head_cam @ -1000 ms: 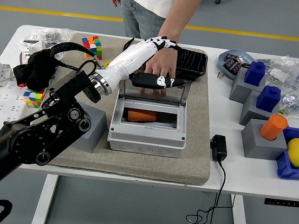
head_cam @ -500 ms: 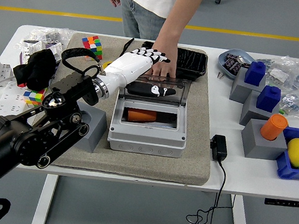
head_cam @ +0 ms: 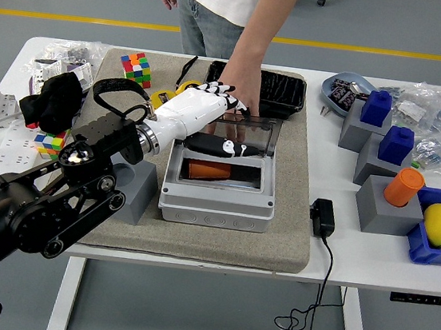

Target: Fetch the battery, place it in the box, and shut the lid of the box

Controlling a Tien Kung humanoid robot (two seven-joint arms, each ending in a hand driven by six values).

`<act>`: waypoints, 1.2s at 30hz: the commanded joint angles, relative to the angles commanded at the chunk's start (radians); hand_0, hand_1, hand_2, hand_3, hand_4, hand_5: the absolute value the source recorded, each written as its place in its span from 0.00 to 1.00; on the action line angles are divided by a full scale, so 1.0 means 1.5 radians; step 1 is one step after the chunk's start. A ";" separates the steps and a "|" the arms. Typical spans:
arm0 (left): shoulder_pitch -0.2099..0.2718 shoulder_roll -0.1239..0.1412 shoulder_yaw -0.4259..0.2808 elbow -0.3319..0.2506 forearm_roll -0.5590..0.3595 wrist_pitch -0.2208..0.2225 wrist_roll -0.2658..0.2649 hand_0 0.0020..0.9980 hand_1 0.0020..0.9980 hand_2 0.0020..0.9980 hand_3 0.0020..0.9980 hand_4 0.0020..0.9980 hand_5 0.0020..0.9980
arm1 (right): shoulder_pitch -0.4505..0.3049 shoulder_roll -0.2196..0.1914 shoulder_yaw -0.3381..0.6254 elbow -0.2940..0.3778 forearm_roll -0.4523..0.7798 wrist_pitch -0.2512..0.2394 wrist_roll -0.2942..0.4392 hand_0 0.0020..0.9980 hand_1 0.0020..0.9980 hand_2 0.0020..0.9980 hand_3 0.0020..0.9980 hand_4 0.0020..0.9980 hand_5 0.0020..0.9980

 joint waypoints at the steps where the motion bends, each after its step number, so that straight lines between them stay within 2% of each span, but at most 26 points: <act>1: 0.002 0.003 0.004 -0.009 -0.003 -0.001 0.002 1.00 0.97 0.80 0.75 1.00 1.00 | 0.000 0.000 0.000 0.000 0.000 0.000 0.000 0.67 0.59 0.60 0.65 1.00 1.00; 13: 0.017 0.028 0.036 -0.104 -0.024 -0.005 0.017 1.00 0.95 0.79 0.74 1.00 1.00 | 0.000 0.000 0.003 0.000 -0.002 0.000 0.000 0.67 0.59 0.60 0.65 1.00 1.00; 17: 0.020 0.031 0.046 -0.109 -0.029 -0.010 0.018 1.00 0.94 0.79 0.74 1.00 1.00 | -0.001 0.000 0.003 0.000 -0.003 0.000 0.000 0.67 0.59 0.60 0.65 1.00 1.00; 23: 0.019 0.028 0.041 -0.114 -0.028 0.004 0.009 1.00 0.93 0.79 0.75 1.00 1.00 | -0.002 0.000 0.002 0.000 -0.002 0.001 0.000 0.67 0.59 0.60 0.65 1.00 1.00; 26: 0.016 0.023 0.033 -0.107 -0.028 0.023 -0.002 1.00 0.93 0.79 0.75 1.00 1.00 | -0.002 0.000 0.001 -0.001 -0.001 0.001 0.000 0.67 0.59 0.60 0.65 1.00 1.00; 31: 0.002 -0.002 0.003 -0.040 -0.022 0.061 -0.026 1.00 0.94 0.81 0.76 1.00 1.00 | -0.002 0.000 -0.001 0.000 0.000 0.002 0.000 0.67 0.59 0.60 0.65 1.00 1.00; 33: -0.003 -0.013 -0.015 -0.003 -0.013 0.063 -0.027 1.00 0.95 0.83 0.78 1.00 1.00 | -0.002 0.001 -0.002 0.000 0.000 0.003 -0.001 0.67 0.59 0.60 0.65 1.00 1.00; 36: -0.007 -0.018 -0.023 0.041 -0.004 0.058 -0.026 1.00 0.95 0.83 0.78 1.00 1.00 | -0.003 0.001 -0.003 0.000 0.001 0.003 -0.001 0.67 0.59 0.60 0.65 1.00 1.00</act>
